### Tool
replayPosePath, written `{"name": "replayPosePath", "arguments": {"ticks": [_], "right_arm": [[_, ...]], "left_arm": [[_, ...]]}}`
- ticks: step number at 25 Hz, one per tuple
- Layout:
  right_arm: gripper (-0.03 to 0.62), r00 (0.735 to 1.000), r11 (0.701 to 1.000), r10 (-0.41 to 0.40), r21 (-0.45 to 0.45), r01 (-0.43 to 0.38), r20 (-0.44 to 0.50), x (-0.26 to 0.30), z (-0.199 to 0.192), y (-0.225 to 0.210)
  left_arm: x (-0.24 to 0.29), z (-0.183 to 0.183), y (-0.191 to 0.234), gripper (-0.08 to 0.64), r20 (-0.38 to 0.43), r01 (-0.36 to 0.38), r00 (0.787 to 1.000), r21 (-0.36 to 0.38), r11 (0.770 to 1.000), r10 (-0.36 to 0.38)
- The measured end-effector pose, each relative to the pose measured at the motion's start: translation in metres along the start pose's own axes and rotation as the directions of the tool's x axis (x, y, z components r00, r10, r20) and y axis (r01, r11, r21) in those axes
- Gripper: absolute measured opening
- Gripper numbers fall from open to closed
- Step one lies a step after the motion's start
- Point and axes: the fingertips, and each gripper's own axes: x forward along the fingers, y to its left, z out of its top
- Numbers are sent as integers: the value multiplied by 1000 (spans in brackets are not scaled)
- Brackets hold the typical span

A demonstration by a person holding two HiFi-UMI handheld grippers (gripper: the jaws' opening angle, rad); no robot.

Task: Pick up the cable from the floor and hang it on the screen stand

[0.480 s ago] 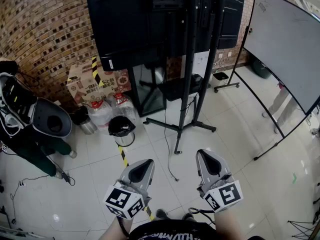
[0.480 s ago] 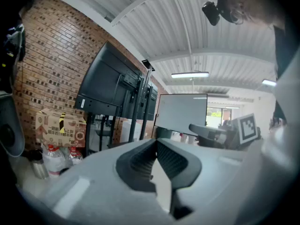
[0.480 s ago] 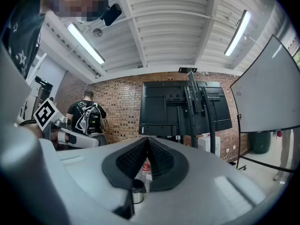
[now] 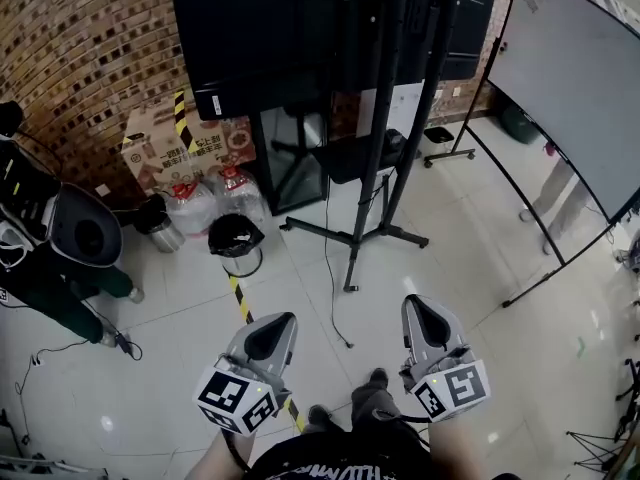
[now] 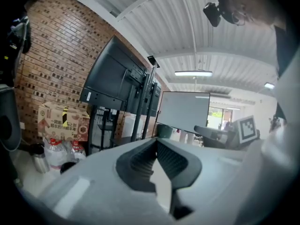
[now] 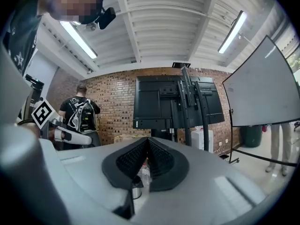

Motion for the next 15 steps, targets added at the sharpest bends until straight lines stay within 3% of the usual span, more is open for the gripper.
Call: {"name": "replayPosePath", "arguments": {"ticks": [5, 12, 15], "right_arm": [[8, 1000, 1000, 1, 14, -1, 1, 26, -3, -19], [8, 996, 995, 90, 33, -90, 3, 93, -25, -52], [8, 994, 993, 111, 41, -110, -21, 126, -44, -84]], "left_arm": [[6, -1, 11, 6, -16, -39, 999, -4, 999, 39], [41, -1, 41, 6, -38, -161, 986, -20, 987, 160], [80, -1, 44, 6, -51, -145, 988, -34, 989, 143]]}}
